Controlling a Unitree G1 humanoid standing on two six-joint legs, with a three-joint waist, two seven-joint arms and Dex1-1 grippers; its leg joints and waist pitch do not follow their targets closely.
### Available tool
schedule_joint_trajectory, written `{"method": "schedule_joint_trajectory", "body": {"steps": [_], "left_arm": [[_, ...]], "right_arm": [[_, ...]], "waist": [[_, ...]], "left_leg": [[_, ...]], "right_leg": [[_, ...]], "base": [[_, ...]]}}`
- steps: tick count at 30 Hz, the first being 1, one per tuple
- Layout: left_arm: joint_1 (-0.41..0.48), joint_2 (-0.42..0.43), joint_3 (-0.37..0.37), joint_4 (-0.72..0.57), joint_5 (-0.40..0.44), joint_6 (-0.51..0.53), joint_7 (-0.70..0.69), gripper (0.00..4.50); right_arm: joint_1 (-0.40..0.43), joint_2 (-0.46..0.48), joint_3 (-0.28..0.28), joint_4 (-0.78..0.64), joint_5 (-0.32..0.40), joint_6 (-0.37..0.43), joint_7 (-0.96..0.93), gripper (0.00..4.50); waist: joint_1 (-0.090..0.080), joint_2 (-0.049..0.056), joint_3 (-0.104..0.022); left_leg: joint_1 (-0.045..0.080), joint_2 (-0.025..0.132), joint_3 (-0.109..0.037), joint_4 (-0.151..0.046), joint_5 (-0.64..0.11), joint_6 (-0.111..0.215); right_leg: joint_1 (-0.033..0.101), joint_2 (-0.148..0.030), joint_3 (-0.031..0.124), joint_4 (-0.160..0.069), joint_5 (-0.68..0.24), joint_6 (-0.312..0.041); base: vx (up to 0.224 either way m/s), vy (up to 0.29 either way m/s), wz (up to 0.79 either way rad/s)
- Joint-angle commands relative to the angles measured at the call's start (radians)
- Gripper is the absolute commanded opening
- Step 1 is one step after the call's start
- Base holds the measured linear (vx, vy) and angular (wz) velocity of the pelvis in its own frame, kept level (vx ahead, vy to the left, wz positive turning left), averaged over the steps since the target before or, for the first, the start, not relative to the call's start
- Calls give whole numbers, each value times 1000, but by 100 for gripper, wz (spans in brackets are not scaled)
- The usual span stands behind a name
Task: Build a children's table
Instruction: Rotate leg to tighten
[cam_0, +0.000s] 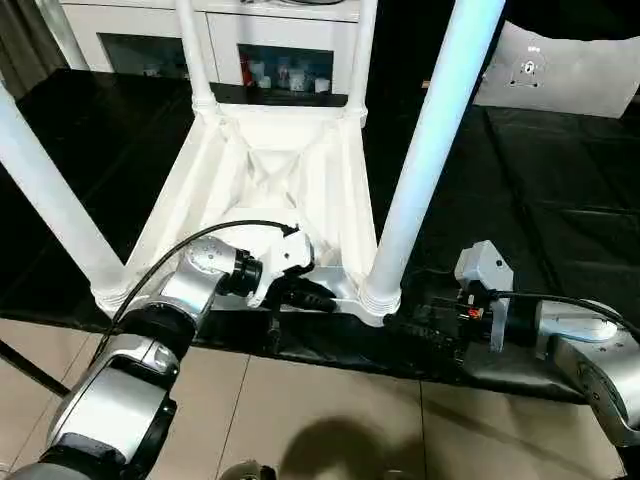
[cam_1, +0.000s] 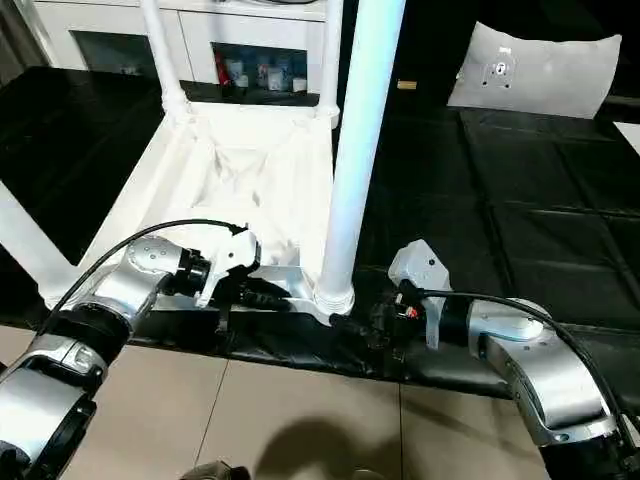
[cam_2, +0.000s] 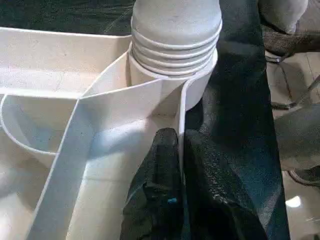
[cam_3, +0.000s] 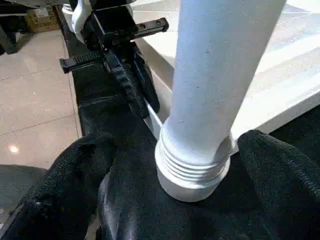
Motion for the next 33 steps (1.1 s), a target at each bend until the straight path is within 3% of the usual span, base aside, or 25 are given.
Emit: {"method": "schedule_joint_trajectory", "body": {"steps": [1, 5, 12, 17, 20, 23, 27, 28, 33], "left_arm": [[9, 10, -31, 28, 49, -3, 4, 5], [0, 10, -68, 39, 97, -47, 28, 5], [-13, 0, -94, 46, 124, -66, 6, 5], [-19, -12, -73, 51, 103, -38, 11, 5], [-23, -16, -69, 56, 100, -33, 9, 56], [-25, -16, -72, 60, 110, -51, 30, 64], [-29, -20, -71, 70, 109, -47, 23, 64], [-29, -21, -68, 71, 107, -45, 21, 38], [-30, -27, -57, 74, 96, -43, 20, 6]], "right_arm": [[-9, -3, 4, 8, -9, -8, 2, 450], [-28, 0, 5, 24, -15, -13, 2, 450], [-53, -6, 14, 47, -23, -24, 15, 450], [-51, -6, 14, 44, -21, -24, 20, 450], [-47, -7, 17, 42, -23, -24, 23, 450], [-47, -7, 17, 42, -24, -24, 24, 450], [-50, -8, 17, 47, -26, -26, 27, 450], [-50, -8, 17, 47, -26, -26, 28, 450], [-48, -9, 16, 47, -27, -28, 28, 450]], "waist": [[1, -9, -65], [1, -10, -64], [1, -10, -59], [3, -12, -63], [5, -11, -61], [4, -12, -60], [3, -11, -59], [4, -11, -59], [3, -11, -60]], "left_leg": [[31, 73, -30, -76, -174, 62], [31, 74, -29, -75, -164, 73], [38, 75, -26, -82, -230, 37], [34, 73, -24, -79, -189, 55], [36, 74, -23, -79, -198, 58], [34, 75, -25, -81, -208, 54], [37, 75, -24, -83, -225, 45], [36, 76, -25, -83, -223, 44], [35, 75, -25, -83, -219, 46]], "right_leg": [[27, -78, 26, -68, -6, -296], [27, -79, 24, -68, 5, -298], [21, -79, 26, -78, -108, -281], [24, -80, 25, -72, -40, -288], [22, -81, 25, -76, -62, -290], [22, -81, 25, -78, -85, -281], [19, -81, 26, -80, -104, -278], [20, -82, 26, -79, -102, -279], [20, -81, 25, -79, -101, -278]], "base": [[0, 0, 0], [0, 0, 0], [0, 0, 0], [0, 0, 0], [0, 0, 0], [0, 0, 0], [0, 0, 0], [0, 0, 0], [0, 0, 0]]}}
